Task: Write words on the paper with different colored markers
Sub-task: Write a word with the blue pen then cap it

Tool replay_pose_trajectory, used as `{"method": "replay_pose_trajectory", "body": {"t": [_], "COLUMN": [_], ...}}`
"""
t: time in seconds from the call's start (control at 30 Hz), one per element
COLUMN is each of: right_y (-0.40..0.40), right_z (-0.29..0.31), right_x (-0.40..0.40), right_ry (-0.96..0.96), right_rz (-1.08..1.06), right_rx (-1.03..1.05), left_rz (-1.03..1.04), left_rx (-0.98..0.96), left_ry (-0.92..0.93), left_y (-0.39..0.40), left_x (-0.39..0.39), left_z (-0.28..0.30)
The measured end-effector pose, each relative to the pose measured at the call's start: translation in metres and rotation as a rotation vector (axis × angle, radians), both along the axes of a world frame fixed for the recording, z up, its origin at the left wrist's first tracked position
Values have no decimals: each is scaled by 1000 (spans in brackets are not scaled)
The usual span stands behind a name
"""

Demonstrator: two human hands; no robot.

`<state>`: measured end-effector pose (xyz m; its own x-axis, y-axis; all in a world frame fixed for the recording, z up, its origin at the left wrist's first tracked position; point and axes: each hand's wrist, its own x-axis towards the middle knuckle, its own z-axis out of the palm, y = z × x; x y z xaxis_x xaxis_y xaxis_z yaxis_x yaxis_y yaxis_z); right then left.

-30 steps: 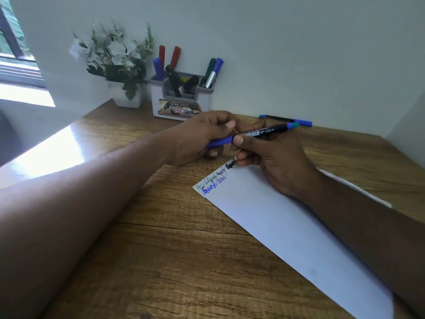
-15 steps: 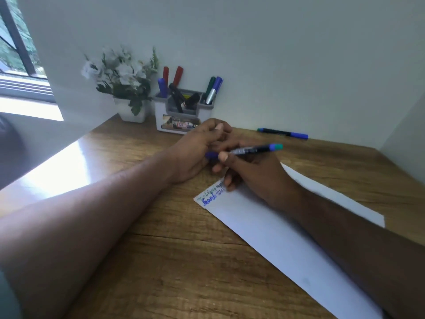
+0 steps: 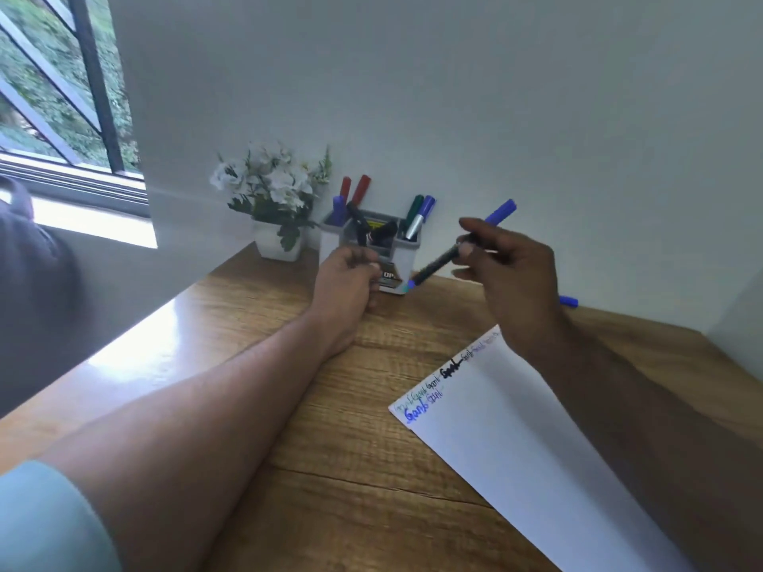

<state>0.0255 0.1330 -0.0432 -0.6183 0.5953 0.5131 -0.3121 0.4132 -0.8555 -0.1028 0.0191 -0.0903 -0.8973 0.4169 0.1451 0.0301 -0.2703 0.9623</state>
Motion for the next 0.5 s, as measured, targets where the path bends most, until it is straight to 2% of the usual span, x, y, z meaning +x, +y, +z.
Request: {"method": "replay_pose_trajectory", "body": {"t": [0.13,0.27,0.37,0.5], "right_y": [9,19,28,28], "right_z": [11,19,18,4], "right_x": [-32,-55,-70,-76], "right_ry": [110,143,103,-19], "right_rz": [-129,-256,-295,-224], "right_rx": [38,114,120,198], "left_rz": [-30,-53,-75,-84], "left_rx": [-68,-75,-101,-160], "left_ry": [61,85,113,190], "left_y": [2,1,1,1], "left_x": [5,9,9,10], "left_z": [-5,-6,-4,-4]}}
